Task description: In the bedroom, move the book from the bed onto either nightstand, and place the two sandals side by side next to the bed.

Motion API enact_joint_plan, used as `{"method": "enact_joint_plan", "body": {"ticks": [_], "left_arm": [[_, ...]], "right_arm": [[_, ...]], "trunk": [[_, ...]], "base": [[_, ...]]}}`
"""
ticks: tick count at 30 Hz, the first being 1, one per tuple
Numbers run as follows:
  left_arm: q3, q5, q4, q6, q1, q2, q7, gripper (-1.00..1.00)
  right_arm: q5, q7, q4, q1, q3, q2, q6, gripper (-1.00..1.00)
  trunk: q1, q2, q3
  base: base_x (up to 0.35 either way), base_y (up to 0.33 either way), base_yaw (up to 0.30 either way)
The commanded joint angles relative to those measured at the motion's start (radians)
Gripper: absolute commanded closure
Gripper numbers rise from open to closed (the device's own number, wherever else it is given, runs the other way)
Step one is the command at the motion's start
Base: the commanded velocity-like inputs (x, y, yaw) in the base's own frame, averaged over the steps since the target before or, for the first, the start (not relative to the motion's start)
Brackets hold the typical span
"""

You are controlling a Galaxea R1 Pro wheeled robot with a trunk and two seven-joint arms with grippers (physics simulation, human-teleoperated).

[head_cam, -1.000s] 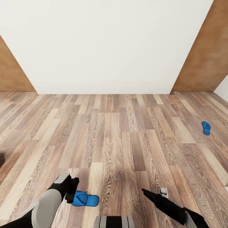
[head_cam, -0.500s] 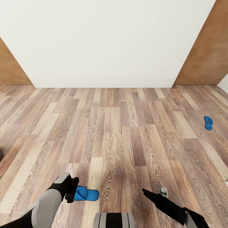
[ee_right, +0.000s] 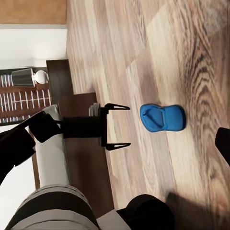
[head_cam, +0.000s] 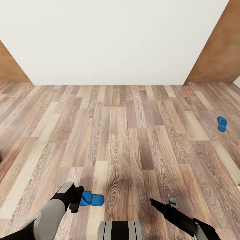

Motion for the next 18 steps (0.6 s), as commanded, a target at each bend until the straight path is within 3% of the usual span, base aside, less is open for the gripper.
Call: {"method": "enact_joint_plan", "body": {"ticks": [1, 18], "left_arm": [[0.001, 0.004, -0.003, 0.004, 0.0, -0.001, 0.005, -1.0], [0.0, -0.001, -0.001, 0.009, 0.0, -0.002, -0.055, -1.0]], "right_arm": [[-0.005, 0.001, 0.0, 0.0, 0.0, 0.0, 0.009, -1.0], [-0.005, 0.004, 0.0, 0.0, 0.0, 0.0, 0.007, -1.0]], "trunk": [[0.0, 0.0, -0.001], [0.0, 0.0, -0.001]], "base": [[0.0, 0.0, 0.0], [0.0, 0.0, 0.0]]}}
